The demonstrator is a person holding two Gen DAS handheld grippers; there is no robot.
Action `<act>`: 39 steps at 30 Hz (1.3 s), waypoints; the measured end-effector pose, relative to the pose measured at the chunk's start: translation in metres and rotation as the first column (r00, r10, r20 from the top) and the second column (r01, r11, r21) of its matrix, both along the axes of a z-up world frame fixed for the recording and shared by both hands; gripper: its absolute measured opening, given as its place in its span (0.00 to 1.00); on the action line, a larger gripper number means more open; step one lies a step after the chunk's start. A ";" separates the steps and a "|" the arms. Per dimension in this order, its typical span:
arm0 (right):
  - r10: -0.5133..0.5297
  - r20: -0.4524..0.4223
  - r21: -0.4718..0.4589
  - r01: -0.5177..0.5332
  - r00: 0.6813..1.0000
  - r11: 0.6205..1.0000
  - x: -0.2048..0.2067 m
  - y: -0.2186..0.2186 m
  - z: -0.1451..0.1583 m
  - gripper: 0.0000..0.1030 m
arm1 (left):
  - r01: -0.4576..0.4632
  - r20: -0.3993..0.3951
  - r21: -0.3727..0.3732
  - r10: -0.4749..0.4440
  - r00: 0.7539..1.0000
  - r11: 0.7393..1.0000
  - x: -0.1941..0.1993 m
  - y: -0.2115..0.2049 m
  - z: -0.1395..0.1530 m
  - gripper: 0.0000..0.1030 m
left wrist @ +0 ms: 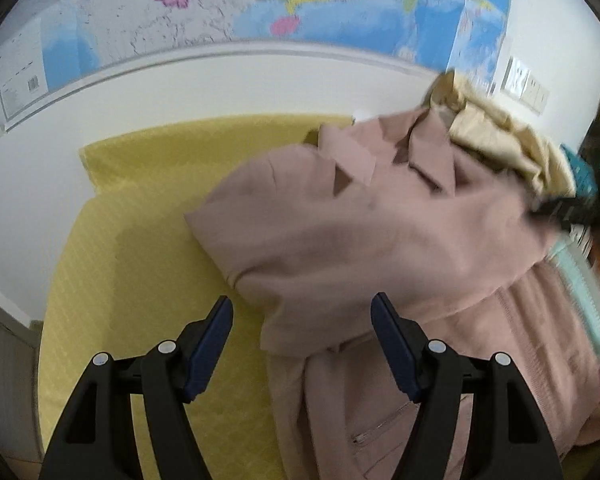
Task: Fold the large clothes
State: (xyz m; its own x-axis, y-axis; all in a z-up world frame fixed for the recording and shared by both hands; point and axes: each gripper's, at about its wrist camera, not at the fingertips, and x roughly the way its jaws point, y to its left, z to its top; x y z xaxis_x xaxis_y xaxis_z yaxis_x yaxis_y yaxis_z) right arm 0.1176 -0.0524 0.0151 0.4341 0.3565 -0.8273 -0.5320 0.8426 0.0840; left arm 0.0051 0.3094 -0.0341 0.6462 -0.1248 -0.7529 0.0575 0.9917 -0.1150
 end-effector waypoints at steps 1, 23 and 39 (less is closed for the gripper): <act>-0.004 -0.010 -0.013 0.004 1.000 1.000 0.000 0.002 -0.006 0.44 | -0.004 0.008 -0.027 0.004 1.000 1.000 0.001 0.003 0.004 0.70; -0.056 0.149 0.017 0.054 0.987 0.998 -0.021 0.014 -0.009 0.46 | -0.010 -0.067 0.079 0.015 0.998 0.997 0.030 -0.014 -0.035 0.71; 0.031 0.097 0.051 -0.036 0.995 0.998 -0.025 0.026 -0.035 0.32 | -0.055 -0.051 -0.009 0.054 0.997 0.998 -0.016 0.004 -0.030 0.75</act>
State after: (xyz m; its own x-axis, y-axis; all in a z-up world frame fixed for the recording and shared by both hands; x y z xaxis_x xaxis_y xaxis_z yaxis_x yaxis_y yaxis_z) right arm 0.0928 -0.0266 -0.0198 0.4979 0.4139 -0.7621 -0.5674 0.8201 0.0747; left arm -0.0110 0.3134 -0.0637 0.6135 -0.0987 -0.7835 -0.0026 0.9919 -0.1271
